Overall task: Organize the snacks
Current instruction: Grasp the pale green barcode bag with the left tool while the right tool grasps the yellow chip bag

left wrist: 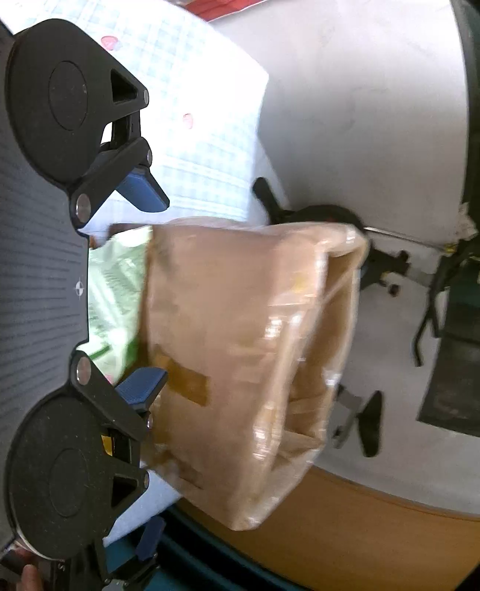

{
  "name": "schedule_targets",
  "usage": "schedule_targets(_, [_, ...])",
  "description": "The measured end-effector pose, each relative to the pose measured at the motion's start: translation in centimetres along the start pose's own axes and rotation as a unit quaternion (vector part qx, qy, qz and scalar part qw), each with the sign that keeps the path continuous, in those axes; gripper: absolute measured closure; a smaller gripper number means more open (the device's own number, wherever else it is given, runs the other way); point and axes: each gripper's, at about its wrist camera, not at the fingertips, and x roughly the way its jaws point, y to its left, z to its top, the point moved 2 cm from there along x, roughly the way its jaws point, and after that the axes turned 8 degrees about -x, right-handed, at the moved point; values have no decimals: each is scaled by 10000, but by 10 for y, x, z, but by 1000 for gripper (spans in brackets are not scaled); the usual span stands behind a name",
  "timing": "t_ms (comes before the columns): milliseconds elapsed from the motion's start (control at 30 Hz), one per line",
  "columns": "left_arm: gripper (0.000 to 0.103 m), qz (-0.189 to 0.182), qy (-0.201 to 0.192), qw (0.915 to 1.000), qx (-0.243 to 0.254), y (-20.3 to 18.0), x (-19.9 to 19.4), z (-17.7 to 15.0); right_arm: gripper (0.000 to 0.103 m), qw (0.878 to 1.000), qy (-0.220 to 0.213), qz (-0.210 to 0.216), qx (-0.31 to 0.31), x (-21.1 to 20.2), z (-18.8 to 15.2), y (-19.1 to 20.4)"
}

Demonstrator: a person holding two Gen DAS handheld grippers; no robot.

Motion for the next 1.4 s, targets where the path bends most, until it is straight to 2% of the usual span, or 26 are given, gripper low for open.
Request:
schedule_targets(233, [11,-147,336,9990,-251,8,23,-11,3,9990,363,-17,259,27,-15,-11])
schedule_targets(367, [10,-344,693,9965,-313,8,35,-25,4,9973,699,16,244,36,-30,-8])
schedule_targets(600, [6,-481,840,9927,-713,22,42,-40,4,9956,778,212,485,29,-47,-8])
schedule_targets(733, [4,-482,942,9919,-698,24,44,-47,4,9941,849,178,650,29,-51,-11])
schedule_targets(900, [4,-537,1058,9903,-723,30,37,-48,4,9940,877,177,637,26,-51,-11])
schedule_targets(1033, [4,-438,945,9920,-716,40,21,-48,4,9941,876,150,622,25,-51,-7])
schedule_targets(1200, [5,-361,823,9881,-1250,66,-6,-52,4,9939,877,106,654,24,-51,-4])
schedule_targets(1400, [5,-514,965,9809,-1610,75,-16,-70,4,9938,891,63,666,21,-53,-2])
